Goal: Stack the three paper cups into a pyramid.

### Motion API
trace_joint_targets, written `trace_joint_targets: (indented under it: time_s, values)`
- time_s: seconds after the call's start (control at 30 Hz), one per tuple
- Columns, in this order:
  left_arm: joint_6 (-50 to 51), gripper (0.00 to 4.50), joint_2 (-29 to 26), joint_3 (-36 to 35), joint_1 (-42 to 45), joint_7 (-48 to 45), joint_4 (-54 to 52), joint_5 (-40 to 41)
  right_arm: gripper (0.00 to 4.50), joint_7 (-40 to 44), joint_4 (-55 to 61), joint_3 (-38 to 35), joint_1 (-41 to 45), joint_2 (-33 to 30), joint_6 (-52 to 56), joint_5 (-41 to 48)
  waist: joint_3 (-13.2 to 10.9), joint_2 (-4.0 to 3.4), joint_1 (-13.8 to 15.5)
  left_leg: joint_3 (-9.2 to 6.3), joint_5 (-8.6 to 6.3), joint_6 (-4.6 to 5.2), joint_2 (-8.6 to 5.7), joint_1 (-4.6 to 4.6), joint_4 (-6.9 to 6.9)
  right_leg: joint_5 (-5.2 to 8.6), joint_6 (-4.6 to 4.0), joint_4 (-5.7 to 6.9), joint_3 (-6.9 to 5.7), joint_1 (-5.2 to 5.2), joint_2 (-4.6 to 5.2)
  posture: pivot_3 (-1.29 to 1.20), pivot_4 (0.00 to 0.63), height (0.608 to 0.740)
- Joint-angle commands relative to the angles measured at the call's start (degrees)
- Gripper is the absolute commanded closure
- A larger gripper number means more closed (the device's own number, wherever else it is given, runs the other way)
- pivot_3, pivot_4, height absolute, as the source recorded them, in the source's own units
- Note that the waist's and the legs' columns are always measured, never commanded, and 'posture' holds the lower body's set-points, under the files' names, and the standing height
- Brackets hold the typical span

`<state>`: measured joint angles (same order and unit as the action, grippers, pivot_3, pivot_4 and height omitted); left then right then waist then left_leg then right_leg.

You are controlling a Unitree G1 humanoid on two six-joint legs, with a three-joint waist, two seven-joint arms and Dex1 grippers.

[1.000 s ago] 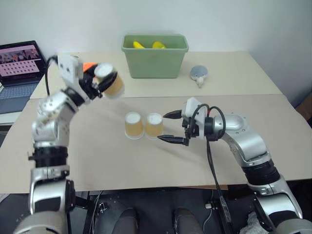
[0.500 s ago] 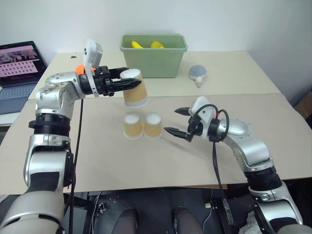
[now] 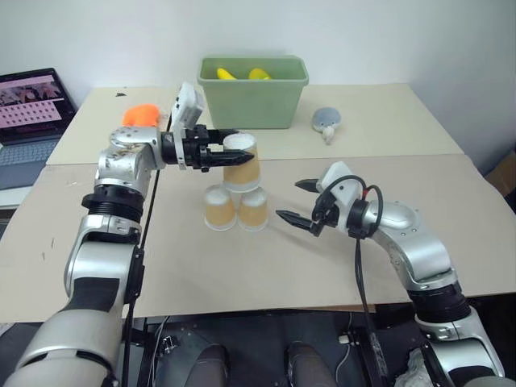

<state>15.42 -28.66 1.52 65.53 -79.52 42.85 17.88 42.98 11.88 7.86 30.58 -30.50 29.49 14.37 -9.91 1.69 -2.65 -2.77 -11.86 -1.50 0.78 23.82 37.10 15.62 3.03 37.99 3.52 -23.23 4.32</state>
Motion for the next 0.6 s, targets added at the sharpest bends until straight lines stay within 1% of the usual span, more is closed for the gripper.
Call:
trace_joint_targets:
  time_s: [0.03,0.6]
  values:
    - [-1.68,1.99,-0.11,0.07,-0.04,-0.65,-0.38,-1.0,0.0,-0.45,3.02,-2.35,-0.07,-0.62,0.37,0.88,0.0,0.0,0.05,0.0,0.0,0.0,0.0,0.0,0.0,0.0,0.0,0.0,0.0,0.0,0.01,0.0,0.15,0.732]
    - [-3.58,1.99,-0.51,0.57,-2.03,-0.83,0.38,-3.58,0.0,0.17,3.07,-2.19,-0.27,-0.77,0.54,1.34,0.0,0.0,0.07,0.0,0.0,0.0,0.0,0.0,0.06,0.0,0.0,0.02,0.0,0.02,0.01,0.0,0.15,0.732]
